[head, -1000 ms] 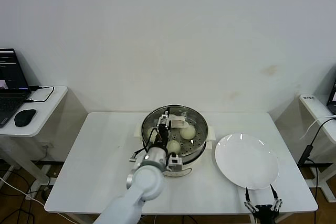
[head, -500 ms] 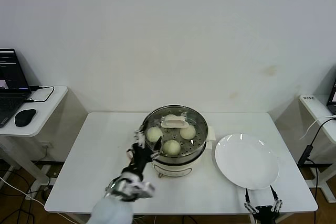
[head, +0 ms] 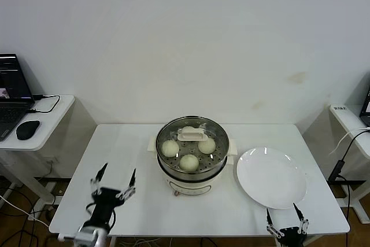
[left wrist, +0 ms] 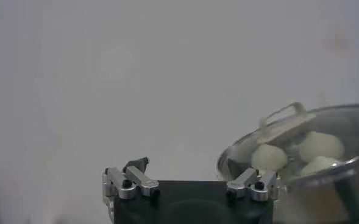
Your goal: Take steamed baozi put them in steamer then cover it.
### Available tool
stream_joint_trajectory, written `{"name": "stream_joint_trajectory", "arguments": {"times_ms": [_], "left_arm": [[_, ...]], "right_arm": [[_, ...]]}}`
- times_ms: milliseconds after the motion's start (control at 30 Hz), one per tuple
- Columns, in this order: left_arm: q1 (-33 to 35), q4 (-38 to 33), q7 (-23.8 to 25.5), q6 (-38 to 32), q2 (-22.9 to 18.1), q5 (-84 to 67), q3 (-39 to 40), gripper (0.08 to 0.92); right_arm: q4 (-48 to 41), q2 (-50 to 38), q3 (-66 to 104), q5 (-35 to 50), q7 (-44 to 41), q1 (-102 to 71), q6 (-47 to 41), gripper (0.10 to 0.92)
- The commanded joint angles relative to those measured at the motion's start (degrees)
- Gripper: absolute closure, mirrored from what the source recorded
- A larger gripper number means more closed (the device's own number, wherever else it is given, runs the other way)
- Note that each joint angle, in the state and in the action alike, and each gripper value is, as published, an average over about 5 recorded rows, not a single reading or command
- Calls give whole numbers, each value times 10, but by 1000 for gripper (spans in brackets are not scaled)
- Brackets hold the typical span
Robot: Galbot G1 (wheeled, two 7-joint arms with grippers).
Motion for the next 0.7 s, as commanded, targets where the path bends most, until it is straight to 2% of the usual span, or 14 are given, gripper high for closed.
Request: {"name": "stream_joint_trajectory", "arguments": {"times_ms": [33,267,700], "left_arm": [[125,40,-11,-109,-39,-152,-52,177],[144,53,18,-119,-57,-137,-34,177],[134,74,43,-119,-65,-107,-35,177]], "right_arm": [[36,-43,-40,105,-31,-34,-41,203],[73,-54,-61,148,-55,-54,-89,203],[92,-48,-73,143,-53,-66,-112,203]]}}
